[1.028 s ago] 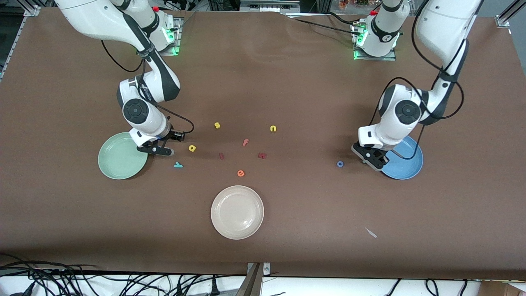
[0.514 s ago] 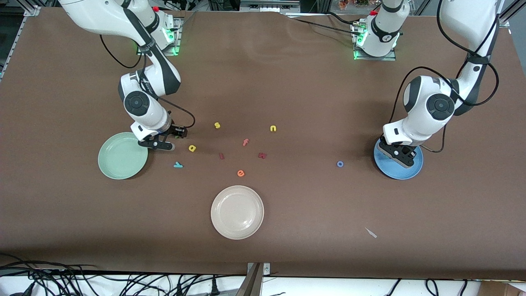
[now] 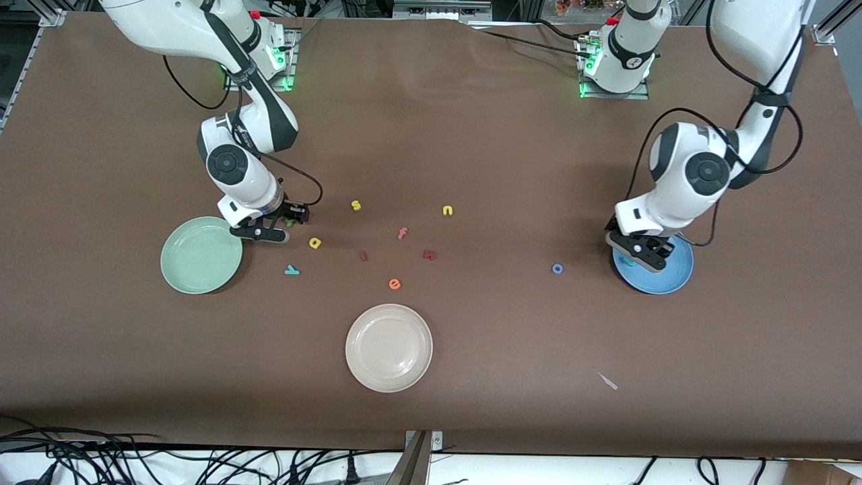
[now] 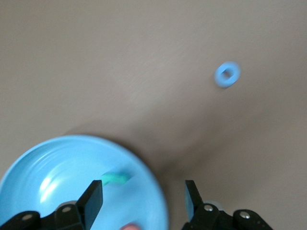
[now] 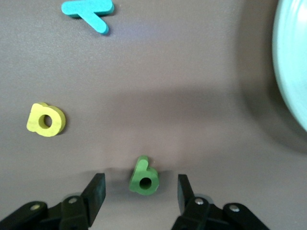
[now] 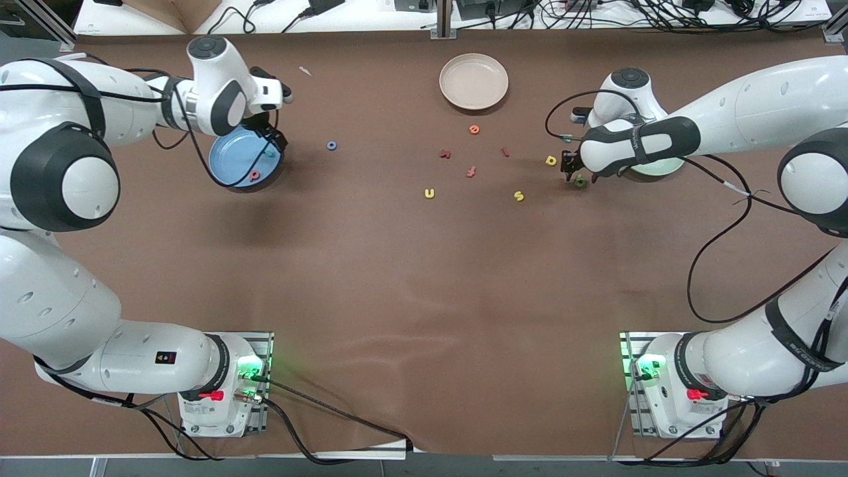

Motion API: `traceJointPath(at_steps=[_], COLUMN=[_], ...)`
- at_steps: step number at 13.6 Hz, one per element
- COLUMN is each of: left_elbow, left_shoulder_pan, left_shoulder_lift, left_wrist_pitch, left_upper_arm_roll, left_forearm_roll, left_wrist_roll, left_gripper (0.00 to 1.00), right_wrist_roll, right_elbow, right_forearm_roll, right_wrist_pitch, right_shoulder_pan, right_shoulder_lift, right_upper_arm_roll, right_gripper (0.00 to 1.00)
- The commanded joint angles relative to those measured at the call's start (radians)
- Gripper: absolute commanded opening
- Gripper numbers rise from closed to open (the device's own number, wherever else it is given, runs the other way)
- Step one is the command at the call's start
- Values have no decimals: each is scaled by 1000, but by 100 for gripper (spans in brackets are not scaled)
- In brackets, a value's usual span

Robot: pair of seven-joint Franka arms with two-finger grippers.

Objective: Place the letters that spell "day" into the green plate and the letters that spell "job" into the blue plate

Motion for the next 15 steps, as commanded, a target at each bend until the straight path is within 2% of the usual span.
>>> traceJointPath(at_steps=[1, 5, 10, 15], left_elbow=[86, 241, 245, 230], left_shoulder_pan=[-101, -164, -195, -197], left_shoulder_lift=[63, 183, 246, 257], left_wrist_pitch=[2, 2, 5, 7], left_upper_arm_roll=[1, 4, 6, 9], left_forearm_roll=[-32, -38, -37, -37], left_wrist_roll=[-148, -222, -228, -228], left_gripper=[77, 77, 78, 75], right_wrist_roll=[7, 5, 7, 5], right_elbow=[-13, -8, -10, -10], right_forearm_roll=[-2, -2, -2, -2], right_wrist_pitch=[31, 52, 52, 52], right_shoulder_pan=[-5, -5, -5, -5], right_shoulder_lift=[5, 15, 21, 28], right_upper_arm_roll=[7, 7, 7, 7], right_gripper=[65, 58, 53, 42])
